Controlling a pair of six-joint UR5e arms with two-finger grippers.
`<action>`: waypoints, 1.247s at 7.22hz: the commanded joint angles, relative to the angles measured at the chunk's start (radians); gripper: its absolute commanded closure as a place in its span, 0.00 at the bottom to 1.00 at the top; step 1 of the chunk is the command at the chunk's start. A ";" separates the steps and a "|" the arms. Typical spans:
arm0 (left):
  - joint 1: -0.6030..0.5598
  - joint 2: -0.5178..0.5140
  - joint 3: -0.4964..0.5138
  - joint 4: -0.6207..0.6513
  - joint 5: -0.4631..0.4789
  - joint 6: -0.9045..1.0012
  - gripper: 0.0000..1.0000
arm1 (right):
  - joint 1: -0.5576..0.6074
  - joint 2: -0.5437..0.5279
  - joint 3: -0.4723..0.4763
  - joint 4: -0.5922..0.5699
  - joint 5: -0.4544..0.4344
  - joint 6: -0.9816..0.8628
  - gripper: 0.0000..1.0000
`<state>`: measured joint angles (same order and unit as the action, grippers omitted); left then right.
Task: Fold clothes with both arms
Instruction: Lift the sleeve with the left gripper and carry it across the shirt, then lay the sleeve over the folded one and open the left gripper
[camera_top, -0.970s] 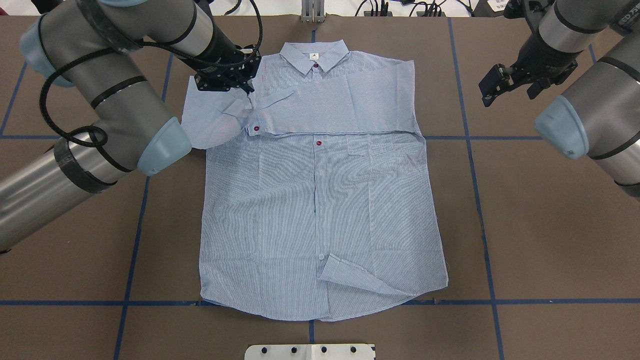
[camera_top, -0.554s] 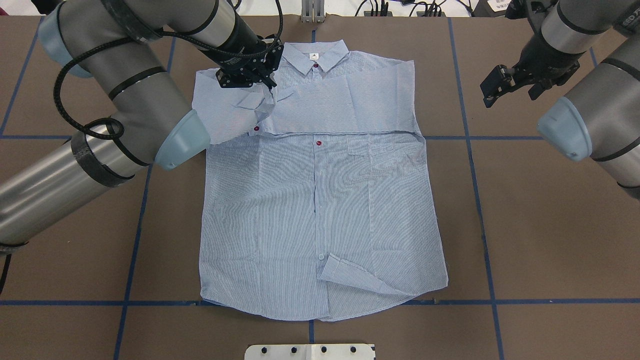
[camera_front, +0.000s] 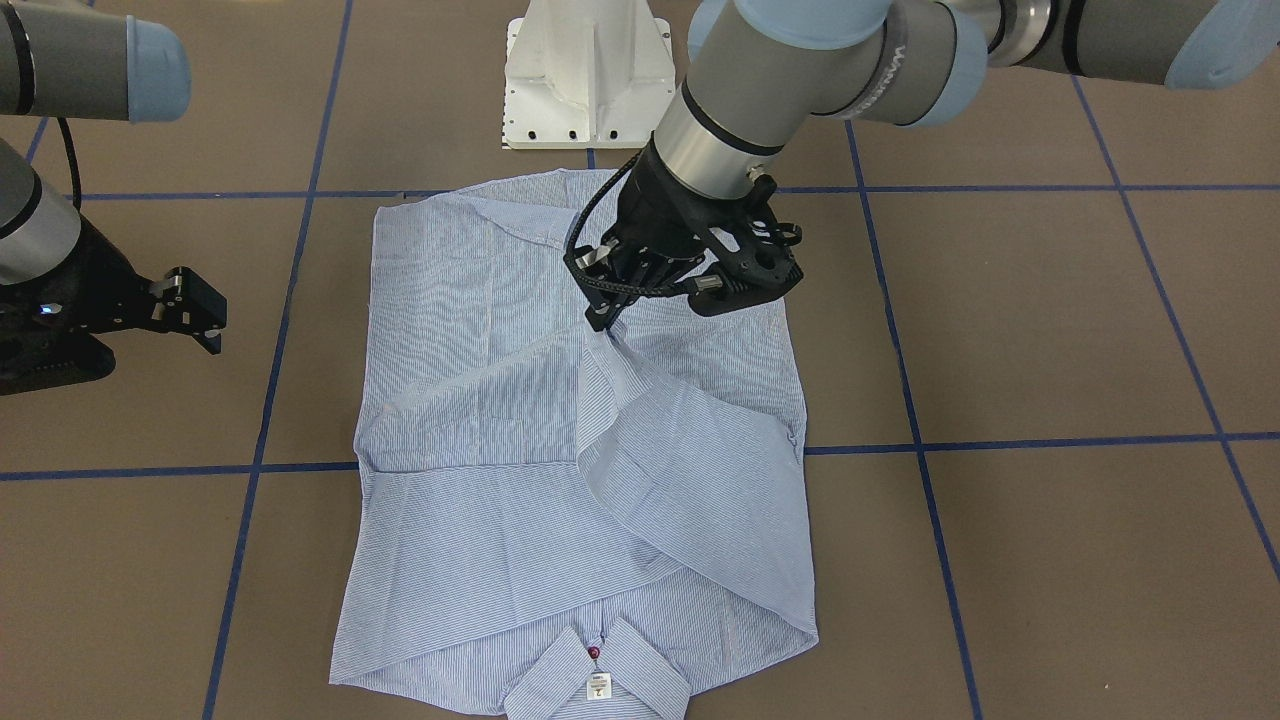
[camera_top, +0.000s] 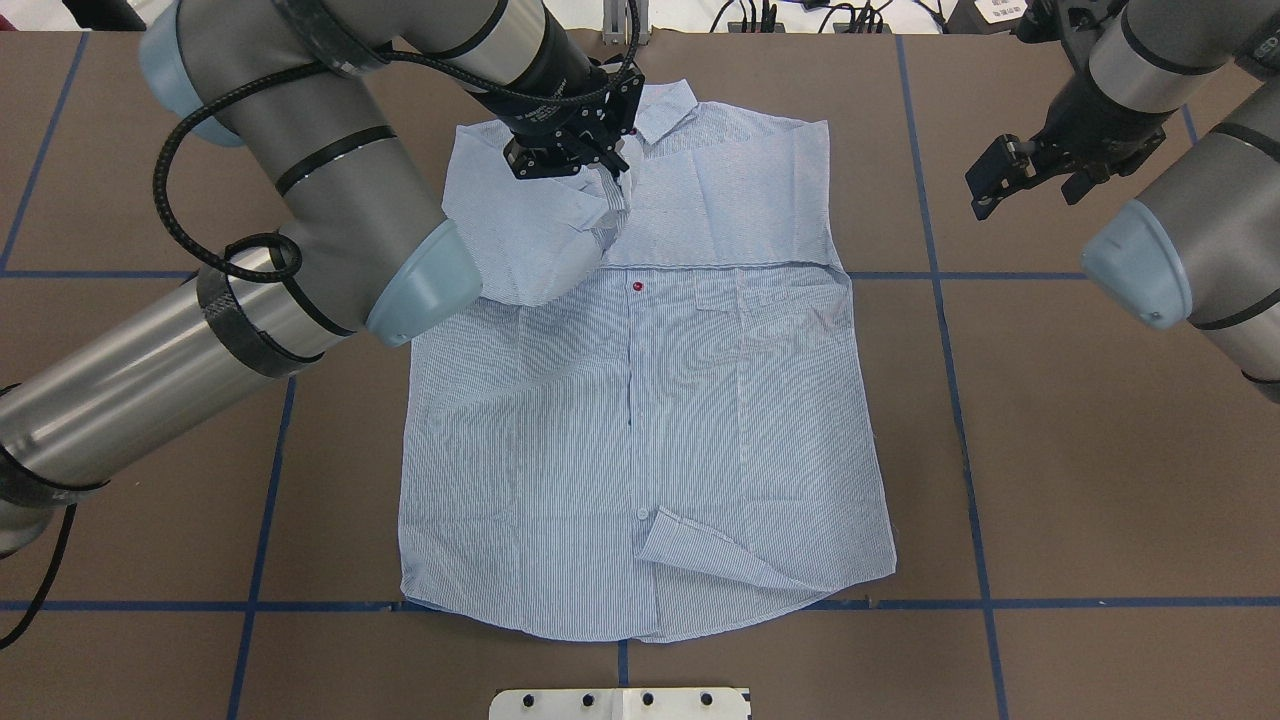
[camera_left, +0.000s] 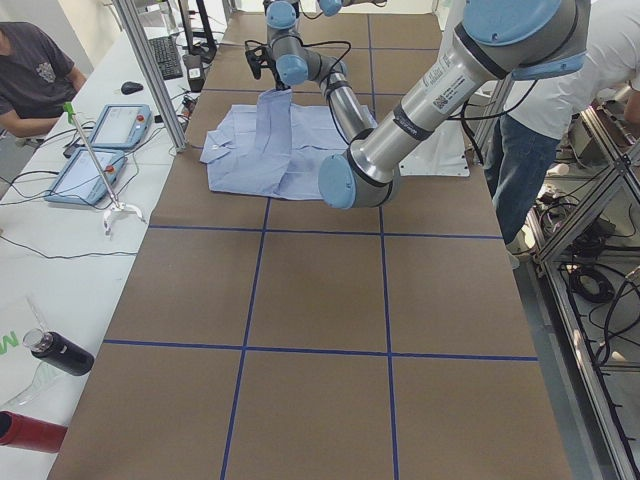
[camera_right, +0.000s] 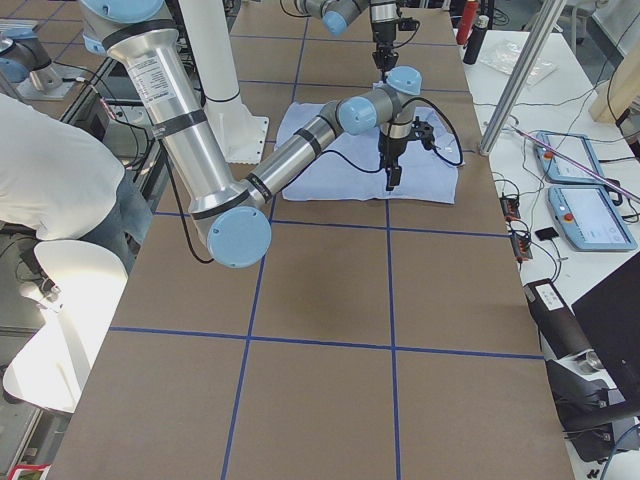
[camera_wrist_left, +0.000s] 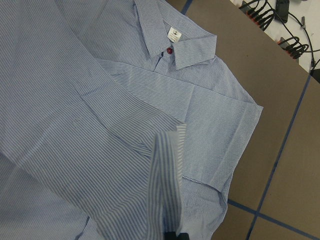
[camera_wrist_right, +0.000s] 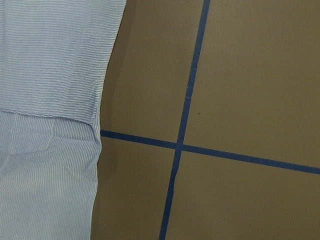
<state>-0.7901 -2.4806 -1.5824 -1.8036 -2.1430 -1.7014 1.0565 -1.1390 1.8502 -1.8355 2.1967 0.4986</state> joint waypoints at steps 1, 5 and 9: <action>0.020 -0.003 0.059 -0.075 0.005 -0.024 1.00 | 0.000 -0.002 -0.003 0.001 0.000 0.000 0.00; 0.161 -0.011 0.194 -0.264 0.135 -0.040 1.00 | -0.009 0.002 -0.006 0.002 -0.002 0.012 0.00; 0.247 -0.063 0.335 -0.401 0.209 -0.034 0.86 | -0.010 -0.001 -0.006 0.012 0.002 0.014 0.00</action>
<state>-0.5591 -2.5383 -1.2659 -2.1838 -1.9551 -1.7360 1.0467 -1.1388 1.8447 -1.8262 2.1970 0.5119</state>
